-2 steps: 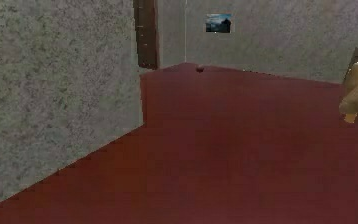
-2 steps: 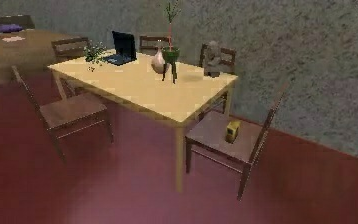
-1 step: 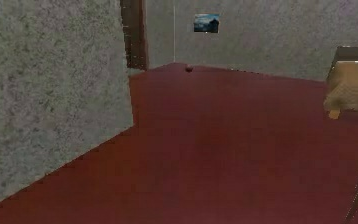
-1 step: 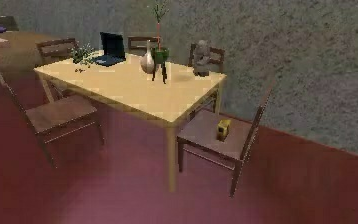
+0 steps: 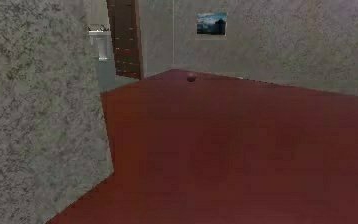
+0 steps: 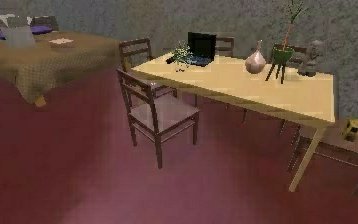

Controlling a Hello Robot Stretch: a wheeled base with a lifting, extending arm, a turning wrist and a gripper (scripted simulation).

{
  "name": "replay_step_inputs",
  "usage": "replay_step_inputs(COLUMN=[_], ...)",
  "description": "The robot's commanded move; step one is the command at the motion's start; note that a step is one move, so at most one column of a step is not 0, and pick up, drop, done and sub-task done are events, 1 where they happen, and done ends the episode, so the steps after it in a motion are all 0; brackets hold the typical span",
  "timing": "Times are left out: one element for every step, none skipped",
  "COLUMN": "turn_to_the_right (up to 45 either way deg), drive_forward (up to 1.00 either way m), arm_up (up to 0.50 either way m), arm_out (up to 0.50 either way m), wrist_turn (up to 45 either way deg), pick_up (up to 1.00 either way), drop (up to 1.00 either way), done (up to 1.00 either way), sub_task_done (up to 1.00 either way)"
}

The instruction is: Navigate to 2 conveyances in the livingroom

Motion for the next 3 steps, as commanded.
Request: replay_step_inputs(turn_to_the_right=[0.0, 0.0, -6.0], drive_forward=[1.0, 0.55, 0.0], arm_up=[0.0, 0.0, 0.0], arm_out=[0.0, 0.0, 0.0], wrist_turn=[0.0, 0.0, 0.0], pick_up=[0.0, 0.0, 0.0], drop=[0.0, 0.0, 0.0], done=[0.0, 0.0, 0.0], sub_task_done=[0.0, 0.0, 0.0])
